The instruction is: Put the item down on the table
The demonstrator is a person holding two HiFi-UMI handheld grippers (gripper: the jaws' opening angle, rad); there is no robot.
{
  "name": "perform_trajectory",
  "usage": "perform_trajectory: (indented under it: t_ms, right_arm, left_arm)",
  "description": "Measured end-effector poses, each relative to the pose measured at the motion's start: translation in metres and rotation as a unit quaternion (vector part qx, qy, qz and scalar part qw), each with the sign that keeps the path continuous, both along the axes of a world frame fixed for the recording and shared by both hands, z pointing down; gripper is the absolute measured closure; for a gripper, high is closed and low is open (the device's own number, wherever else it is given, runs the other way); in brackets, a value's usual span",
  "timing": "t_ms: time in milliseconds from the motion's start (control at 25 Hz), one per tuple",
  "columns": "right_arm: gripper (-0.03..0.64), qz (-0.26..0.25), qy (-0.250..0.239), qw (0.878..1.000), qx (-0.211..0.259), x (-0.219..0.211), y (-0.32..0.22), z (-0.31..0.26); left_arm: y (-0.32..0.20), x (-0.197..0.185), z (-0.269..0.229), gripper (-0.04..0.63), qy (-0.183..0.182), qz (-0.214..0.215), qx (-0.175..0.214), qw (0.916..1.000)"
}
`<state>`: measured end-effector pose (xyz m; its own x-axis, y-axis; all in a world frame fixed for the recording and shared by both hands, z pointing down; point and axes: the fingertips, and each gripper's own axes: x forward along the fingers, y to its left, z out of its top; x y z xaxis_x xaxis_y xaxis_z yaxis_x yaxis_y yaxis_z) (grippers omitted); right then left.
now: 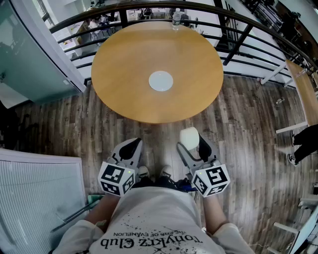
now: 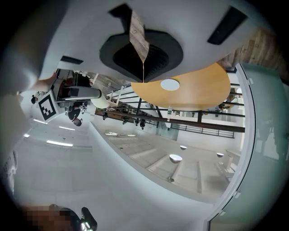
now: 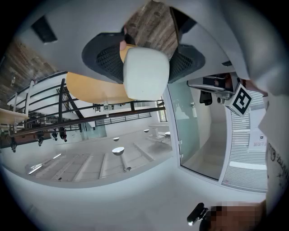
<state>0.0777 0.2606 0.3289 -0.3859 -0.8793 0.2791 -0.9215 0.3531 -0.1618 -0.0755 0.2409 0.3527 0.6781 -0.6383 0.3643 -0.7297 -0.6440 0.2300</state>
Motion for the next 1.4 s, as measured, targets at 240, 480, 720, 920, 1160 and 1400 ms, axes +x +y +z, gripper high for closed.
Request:
perform_trajectory:
  t_ms: [240,480,720,920,1160,1400]
  right_arm:
    - [0.304,-0.005,0.007,1.0,0.001,0.003,0.002,-0.003]
    - [0.304,-0.009,0.002,1.0,0.003,0.002,0.007,-0.002]
    - [0.304,-0.01,0.002,1.0,-0.004,-0.003,0.007,0.002]
    - [0.304,-0.008,0.007,1.0,-0.012,-0.008,0.008,0.006]
    - [0.304,0.001,0.011,1.0,-0.013,-0.023,0.003,0.002]
    - [0.304,0.019,0.021,1.0,-0.002,-0.051,0.005,-0.008]
  left_arm:
    - [-0.001,0.005,-0.005,0.571,0.002,0.0,0.002,1.0]
    - [0.005,0.006,-0.002,0.571,0.002,0.001,-0.001,1.0]
    - [0.004,0.003,-0.001,0.571,0.003,0.001,-0.003,1.0]
    - [0.005,-0.001,-0.001,0.571,-0.001,0.008,-0.001,1.0]
    - [-0.002,-0.02,-0.003,0.571,0.005,0.014,0.002,0.9999]
    - [-0.004,-0.055,-0.01,0.571,0.012,0.023,0.016,0.9995]
